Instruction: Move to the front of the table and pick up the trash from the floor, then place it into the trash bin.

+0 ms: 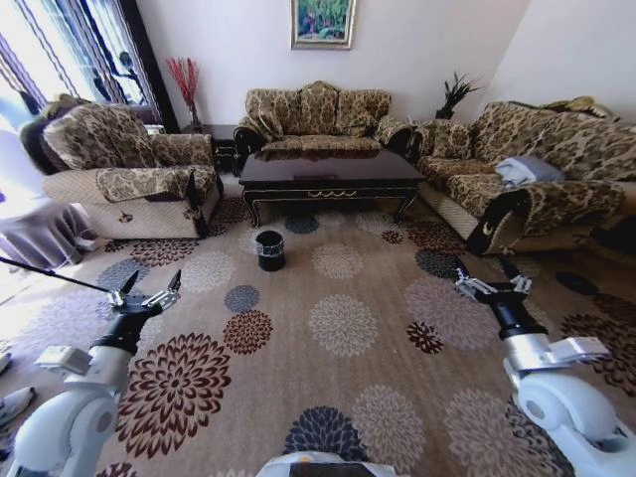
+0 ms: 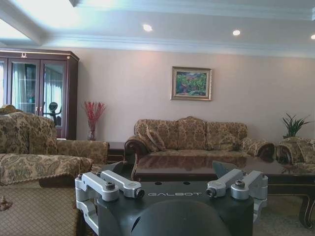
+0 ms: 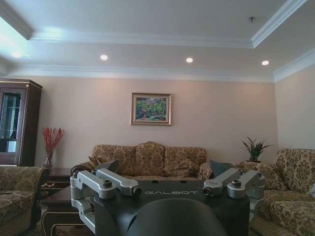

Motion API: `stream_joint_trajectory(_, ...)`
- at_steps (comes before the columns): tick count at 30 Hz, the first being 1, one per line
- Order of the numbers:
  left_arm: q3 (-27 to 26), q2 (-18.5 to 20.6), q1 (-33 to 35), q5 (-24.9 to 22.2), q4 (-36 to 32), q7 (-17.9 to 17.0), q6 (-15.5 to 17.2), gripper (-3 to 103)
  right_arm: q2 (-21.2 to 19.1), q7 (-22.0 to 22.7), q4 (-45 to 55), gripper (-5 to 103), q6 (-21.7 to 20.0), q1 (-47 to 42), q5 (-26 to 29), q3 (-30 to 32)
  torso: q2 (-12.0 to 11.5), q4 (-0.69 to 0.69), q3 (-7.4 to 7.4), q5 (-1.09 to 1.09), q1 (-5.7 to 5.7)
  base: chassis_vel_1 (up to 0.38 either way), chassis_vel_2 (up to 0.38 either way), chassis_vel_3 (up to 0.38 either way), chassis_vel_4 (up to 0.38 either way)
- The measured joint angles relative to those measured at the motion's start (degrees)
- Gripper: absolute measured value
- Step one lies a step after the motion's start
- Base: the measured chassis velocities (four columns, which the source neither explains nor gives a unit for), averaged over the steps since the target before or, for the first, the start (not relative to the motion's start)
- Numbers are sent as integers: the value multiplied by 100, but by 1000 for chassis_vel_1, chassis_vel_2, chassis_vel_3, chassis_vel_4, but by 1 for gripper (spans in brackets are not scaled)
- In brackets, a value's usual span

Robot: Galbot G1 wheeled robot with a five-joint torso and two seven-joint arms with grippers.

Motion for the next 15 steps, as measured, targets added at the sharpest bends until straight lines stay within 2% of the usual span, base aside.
stream_joint_trajectory(15,-15,-34,14,-9,-19,3,3,100,14,-13,6,100,13,-12,-22,-1,415,0,234,0,178,0,0,0,0)
